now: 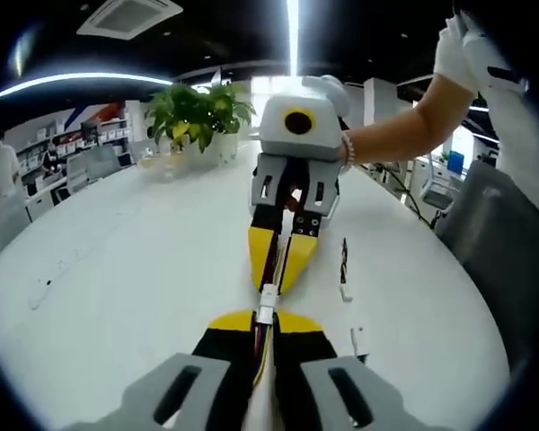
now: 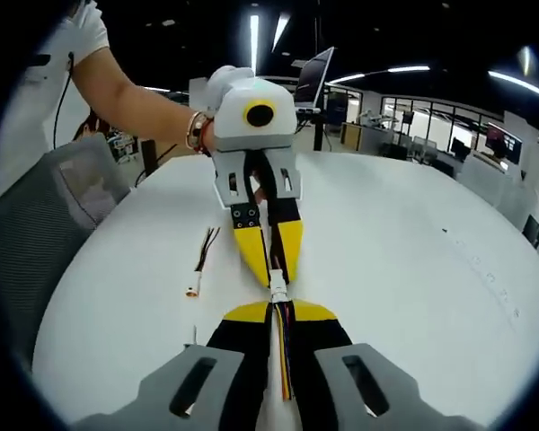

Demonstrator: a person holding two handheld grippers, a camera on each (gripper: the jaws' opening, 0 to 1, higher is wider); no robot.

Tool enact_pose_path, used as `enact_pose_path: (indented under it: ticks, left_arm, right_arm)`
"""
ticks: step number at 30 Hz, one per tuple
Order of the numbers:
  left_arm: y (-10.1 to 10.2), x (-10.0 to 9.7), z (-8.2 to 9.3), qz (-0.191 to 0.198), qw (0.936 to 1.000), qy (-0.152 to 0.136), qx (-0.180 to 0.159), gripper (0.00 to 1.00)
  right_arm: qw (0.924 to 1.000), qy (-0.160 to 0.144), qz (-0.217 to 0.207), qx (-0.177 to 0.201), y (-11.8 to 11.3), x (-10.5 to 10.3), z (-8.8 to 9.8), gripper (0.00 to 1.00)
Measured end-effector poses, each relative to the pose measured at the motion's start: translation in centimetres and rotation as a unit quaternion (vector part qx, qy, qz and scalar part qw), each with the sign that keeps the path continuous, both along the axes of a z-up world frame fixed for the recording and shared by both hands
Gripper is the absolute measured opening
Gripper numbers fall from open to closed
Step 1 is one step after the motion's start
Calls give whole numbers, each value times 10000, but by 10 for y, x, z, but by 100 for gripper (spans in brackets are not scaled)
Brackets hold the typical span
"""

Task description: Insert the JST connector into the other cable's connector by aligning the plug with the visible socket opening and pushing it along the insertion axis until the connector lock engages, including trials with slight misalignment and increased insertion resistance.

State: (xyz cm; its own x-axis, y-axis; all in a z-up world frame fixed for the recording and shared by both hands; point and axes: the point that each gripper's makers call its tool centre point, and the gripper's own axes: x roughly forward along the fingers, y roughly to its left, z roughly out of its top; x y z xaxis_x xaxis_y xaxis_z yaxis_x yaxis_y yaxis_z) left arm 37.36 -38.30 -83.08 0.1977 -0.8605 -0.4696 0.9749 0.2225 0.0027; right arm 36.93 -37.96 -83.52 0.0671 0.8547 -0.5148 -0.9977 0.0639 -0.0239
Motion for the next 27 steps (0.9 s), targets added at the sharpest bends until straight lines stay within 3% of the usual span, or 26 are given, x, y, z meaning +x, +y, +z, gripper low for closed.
enact_pose_path:
  ticks: [27]
  left_arm:
    - [3, 3, -11, -22, 9998, 166, -135, 1]
  right_arm:
    - [9999, 149, -49, 41, -2, -5, -10, 5]
